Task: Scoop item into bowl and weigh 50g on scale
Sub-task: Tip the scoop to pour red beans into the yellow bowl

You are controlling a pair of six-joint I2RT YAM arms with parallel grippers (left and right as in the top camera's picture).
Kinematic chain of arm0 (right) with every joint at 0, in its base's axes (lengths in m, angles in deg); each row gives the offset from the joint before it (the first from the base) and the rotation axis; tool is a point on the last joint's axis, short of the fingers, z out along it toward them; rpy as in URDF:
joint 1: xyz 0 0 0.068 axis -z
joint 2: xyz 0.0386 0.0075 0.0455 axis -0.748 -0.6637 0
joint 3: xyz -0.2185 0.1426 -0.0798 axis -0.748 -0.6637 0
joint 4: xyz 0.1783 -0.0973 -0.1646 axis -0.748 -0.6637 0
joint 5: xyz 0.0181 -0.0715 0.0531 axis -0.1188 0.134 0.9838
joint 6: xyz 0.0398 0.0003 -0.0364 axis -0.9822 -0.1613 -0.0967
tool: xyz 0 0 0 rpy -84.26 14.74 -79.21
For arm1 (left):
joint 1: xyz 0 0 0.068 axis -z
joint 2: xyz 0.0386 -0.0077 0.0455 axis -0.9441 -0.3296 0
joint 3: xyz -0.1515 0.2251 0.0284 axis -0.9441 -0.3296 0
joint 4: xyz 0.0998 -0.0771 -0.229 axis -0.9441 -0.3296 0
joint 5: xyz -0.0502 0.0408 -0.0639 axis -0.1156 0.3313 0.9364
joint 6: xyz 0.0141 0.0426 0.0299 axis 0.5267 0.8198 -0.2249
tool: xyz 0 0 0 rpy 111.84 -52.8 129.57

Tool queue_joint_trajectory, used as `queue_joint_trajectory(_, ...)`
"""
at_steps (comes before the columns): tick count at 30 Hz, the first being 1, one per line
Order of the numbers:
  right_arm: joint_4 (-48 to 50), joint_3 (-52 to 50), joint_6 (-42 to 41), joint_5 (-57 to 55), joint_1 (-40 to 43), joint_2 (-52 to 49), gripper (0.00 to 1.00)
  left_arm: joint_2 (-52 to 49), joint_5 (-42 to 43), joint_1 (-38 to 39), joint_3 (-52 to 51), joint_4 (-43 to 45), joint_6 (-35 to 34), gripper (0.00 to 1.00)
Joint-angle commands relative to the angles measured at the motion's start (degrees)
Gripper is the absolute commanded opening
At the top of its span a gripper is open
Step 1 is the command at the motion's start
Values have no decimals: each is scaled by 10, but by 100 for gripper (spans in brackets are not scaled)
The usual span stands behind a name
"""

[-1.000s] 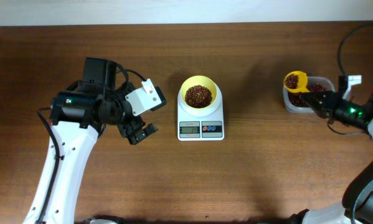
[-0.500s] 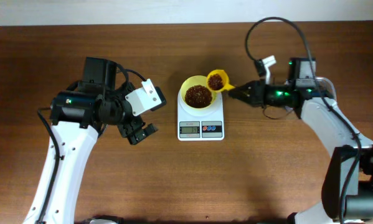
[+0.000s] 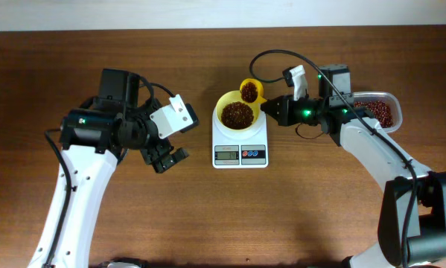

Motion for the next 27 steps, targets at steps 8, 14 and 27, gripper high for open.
queue_joint_trajectory(8, 0, 3, 106, -2, -11, -6, 4, 3, 2, -1, -1, 1, -6, 99)
queue_joint_trajectory(14, -30, 3, 194, 6, -15, -8, 4, 3, 2, -1, -1, 1, -6, 99)
queue_joint_trajectory(27, -21, 5, 233, -45, -22, 3, 4, 3, 2, -1, -1, 1, -6, 99)
